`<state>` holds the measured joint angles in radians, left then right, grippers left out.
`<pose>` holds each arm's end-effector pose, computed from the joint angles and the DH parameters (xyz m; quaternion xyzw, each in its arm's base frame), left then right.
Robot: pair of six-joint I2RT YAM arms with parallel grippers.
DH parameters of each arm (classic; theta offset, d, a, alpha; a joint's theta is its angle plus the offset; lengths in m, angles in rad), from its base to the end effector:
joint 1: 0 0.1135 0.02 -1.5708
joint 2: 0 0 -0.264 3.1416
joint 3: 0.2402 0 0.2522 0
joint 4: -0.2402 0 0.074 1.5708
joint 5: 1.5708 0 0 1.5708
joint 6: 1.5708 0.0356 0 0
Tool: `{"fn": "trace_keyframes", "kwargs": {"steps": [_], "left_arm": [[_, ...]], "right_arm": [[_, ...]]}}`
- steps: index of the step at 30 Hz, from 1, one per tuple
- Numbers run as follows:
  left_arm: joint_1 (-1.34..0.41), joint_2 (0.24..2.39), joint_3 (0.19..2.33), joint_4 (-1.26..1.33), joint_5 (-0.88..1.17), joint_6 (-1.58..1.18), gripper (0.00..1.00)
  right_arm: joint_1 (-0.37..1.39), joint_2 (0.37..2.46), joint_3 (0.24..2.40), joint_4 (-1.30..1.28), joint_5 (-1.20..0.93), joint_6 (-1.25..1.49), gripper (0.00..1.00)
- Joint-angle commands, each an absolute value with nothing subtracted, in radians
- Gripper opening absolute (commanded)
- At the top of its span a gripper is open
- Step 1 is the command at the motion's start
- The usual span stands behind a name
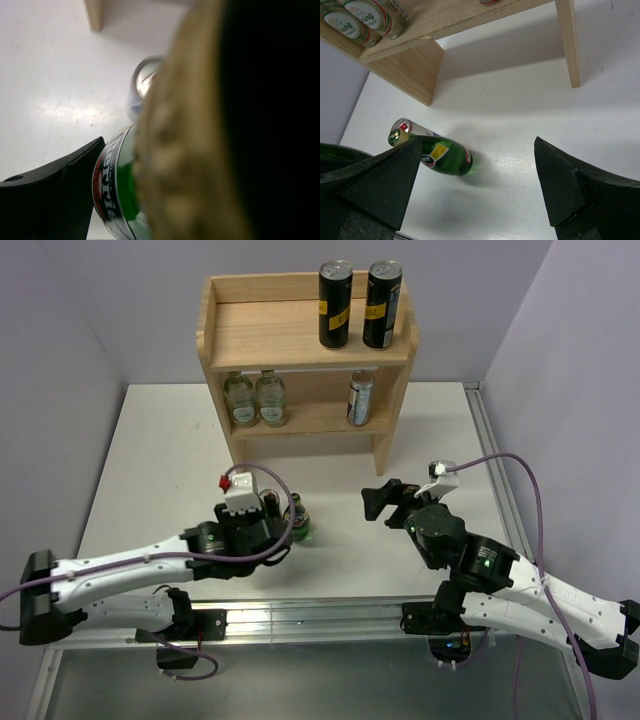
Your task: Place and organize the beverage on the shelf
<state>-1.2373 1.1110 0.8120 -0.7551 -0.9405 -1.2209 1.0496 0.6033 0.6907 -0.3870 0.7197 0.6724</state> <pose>0.0931 -0.1810 0.2527 -0.1087 0.8628 -0.0678 0.4891 0.0889 0.1077 0.3147 0.0641 0.7790 0.2368 0.5770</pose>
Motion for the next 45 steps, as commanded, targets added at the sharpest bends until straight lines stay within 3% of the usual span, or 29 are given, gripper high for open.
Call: {"fn": "trace_keyframes", "kwargs": {"steps": [1, 6, 11, 22, 27, 33, 45], "left_arm": [[-1.239, 0.993, 1.058, -0.851, -0.994, -1.05, 0.0], [-1.2, 1.009, 1.389, -0.764, -0.994, -0.663, 0.0], [-1.042, 1.095, 1.675, -0.649, -0.87, -0.355, 0.0], [-0.703, 1.503, 2.319, -0.716, -0.598, -0.181, 0.0], [-0.591, 1.56, 2.324, -0.663, -0.502, -0.184, 0.0], [-0.483, 1.536, 2.145, -0.529, -0.431, -0.267, 0.0], [-0.448, 1.623, 2.148, -0.465, -0.423, -0.247, 0.0]], "right_arm": [[1.055, 0.586, 0.675, -0.379, 0.758, 0.687, 1.0], [1.055, 0.572, 0.667, -0.364, 0.758, 0.686, 1.0], [1.055, 0.569, 0.666, -0.344, 0.756, 0.689, 1.0], [1.055, 0.54, 0.627, -0.341, 0.784, 0.707, 1.0], [1.055, 0.525, 0.609, -0.356, 0.796, 0.719, 1.0], [1.055, 0.497, 0.592, -0.365, 0.813, 0.719, 1.0], [1.054, 0.535, 0.578, -0.324, 0.81, 0.704, 1.0]]}}
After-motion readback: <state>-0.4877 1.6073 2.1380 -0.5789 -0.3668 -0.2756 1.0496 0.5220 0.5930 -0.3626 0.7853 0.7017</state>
